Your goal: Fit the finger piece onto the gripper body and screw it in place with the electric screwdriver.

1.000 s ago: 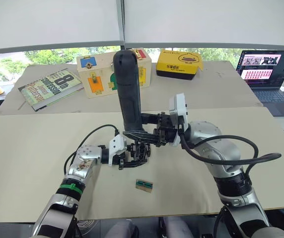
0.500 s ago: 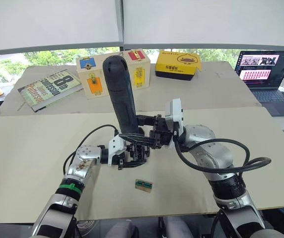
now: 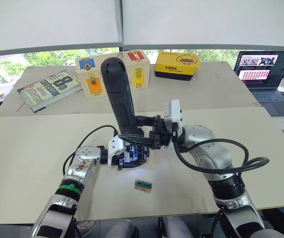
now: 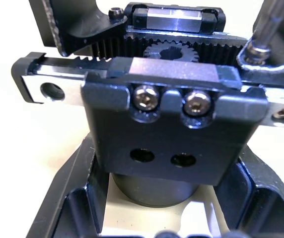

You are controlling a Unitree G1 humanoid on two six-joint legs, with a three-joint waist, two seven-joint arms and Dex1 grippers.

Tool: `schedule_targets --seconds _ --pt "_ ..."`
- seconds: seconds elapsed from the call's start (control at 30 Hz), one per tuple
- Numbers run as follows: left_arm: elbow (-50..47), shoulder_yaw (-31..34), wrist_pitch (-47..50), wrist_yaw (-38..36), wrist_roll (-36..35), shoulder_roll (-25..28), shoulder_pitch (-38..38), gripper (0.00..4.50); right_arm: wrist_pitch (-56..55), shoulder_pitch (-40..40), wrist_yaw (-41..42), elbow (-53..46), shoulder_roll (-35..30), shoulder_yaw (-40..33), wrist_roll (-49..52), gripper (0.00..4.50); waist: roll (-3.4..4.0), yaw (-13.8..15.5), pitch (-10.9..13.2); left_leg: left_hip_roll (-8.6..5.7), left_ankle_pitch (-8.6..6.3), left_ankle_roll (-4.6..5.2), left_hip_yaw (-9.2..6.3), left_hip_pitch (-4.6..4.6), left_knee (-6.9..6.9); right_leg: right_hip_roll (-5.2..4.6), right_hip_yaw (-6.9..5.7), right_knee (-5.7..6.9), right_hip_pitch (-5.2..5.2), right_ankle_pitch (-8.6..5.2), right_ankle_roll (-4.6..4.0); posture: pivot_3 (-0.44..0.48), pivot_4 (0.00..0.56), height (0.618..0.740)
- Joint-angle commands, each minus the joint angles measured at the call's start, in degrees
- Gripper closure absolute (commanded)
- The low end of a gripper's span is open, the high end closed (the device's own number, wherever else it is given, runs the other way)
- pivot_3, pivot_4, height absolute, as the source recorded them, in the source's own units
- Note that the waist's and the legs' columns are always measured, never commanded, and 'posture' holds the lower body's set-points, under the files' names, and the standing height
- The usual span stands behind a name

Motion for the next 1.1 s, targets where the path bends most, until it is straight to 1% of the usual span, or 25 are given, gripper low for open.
schedule_targets --seconds 0.03,0.13,0.23,0.43,0.63,0.7,0.73,0.77,0.8,0.9,1.0,1.1 --pt "0.04 -1.08 0.54 -1.17 0.29 0.18 1.21 2.17 -0.41 0.66 2.0 -0.99 -0.1 -0.49 1.71 2.55 0.0 0.0 0.0 0.0 0.0 0.0 0.0 -0.01 0.0 0.0 0.0 0.0 -0.01 0.0 0.0 0.0 0.15 0.74" --pt "0.42 -1.19 0.66 -0.94 0.62 0.25 1.24 2.17 -0.41 -1.36 2.04 -3.61 0.67 -3.39 5.31 2.55 0.0 0.0 0.01 -0.01 0.0 0.0 0.0 -0.04 -0.01 0.0 0.0 -0.01 -0.04 0.0 0.0 0.0 0.15 0.74" --pt "1.1 -1.34 0.14 0.13 1.59 0.35 1.14 2.17 -0.23 -3.15 2.49 -4.76 -0.01 -4.73 6.47 2.55 0.0 0.0 0.01 -0.01 0.0 0.0 0.0 -0.08 -0.01 0.0 -0.01 -0.03 -0.07 0.0 0.0 0.0 0.15 0.74" --pt "1.68 -1.82 1.93 0.61 2.26 0.68 1.04 2.17 -0.08 -5.68 2.93 -6.09 -0.67 -6.41 8.66 2.55 0.0 0.01 0.01 0.0 0.0 0.0 -0.01 -0.07 0.0 0.0 0.0 -0.03 -0.06 0.0 0.0 0.0 0.15 0.74" --pt "1.59 -2.99 4.56 -0.19 2.32 1.38 0.95 2.17 -0.44 -6.42 3.34 -6.49 -0.51 -6.91 9.68 2.55 0.0 0.01 0.01 -0.01 0.0 0.0 -0.01 -0.06 0.02 -0.01 0.02 -0.01 -0.03 0.0 0.0 0.0 0.15 0.74" --pt "1.24 -2.88 5.22 -0.03 2.09 1.47 1.09 1.12 -0.18 -6.75 3.41 -7.07 -0.37 -7.13 10.54 2.55 0.0 0.01 0.01 -0.01 0.0 0.0 -0.01 -0.06 0.01 -0.01 0.02 0.01 -0.04 0.0 0.0 0.0 0.15 0.74" --pt "1.2 -2.58 3.77 0.39 2.23 1.47 1.17 0.69 0.59 -7.0 3.5 -7.73 -0.42 -7.25 11.6 2.55 0.0 0.01 0.01 0.0 0.0 0.0 -0.01 -0.06 0.01 -0.01 0.02 0.01 -0.04 0.0 0.0 0.0 0.15 0.74" --pt "1.23 -2.24 3.0 1.06 2.46 1.58 1.24 0.32 1.45 -7.26 3.51 -8.48 -0.52 -7.38 12.84 2.55 0.0 0.0 0.01 -0.01 0.0 0.0 -0.01 -0.06 0.01 -0.01 0.03 0.01 -0.05 0.0 0.0 0.0 0.15 0.74" --pt "1.28 -1.92 2.41 0.92 2.27 1.77 1.33 0.1 2.1 -7.56 3.43 -9.04 -0.57 -7.45 13.77 2.55 0.0 -0.01 0.01 -0.01 0.0 0.0 -0.01 -0.06 0.01 -0.01 0.03 0.02 -0.06 0.0 0.0 0.0 0.15 0.74" --pt "0.4 -0.85 1.28 -0.11 1.43 3.49 2.32 0.1 4.56 -8.85 2.64 -10.95 -0.93 -8.11 17.11 2.55 0.0 -0.21 0.01 0.0 0.0 0.0 -0.01 -0.07 0.01 0.0 0.03 0.02 -0.07 0.0 0.0 0.0 0.15 0.74" --pt "-2.1 0.9 1.36 -1.32 -0.19 6.38 4.35 0.1 6.91 -9.53 1.51 -12.65 -2.34 -10.15 20.53 2.55 0.0 -0.5 0.01 0.02 0.0 0.0 -0.01 -0.05 -0.04 0.03 0.04 0.02 -0.12 0.0 -0.01 0.0 0.15 0.74" --pt "-4.48 4.2 1.51 -2.43 -2.64 10.27 6.96 0.1 9.19 -9.63 0.6 -14.31 -5.68 -13.64 23.88 2.55 0.01 -0.53 0.01 0.01 0.0 0.0 -0.01 -0.05 -0.06 0.03 0.05 0.06 -0.17 0.01 -0.03 0.0 0.15 0.74"
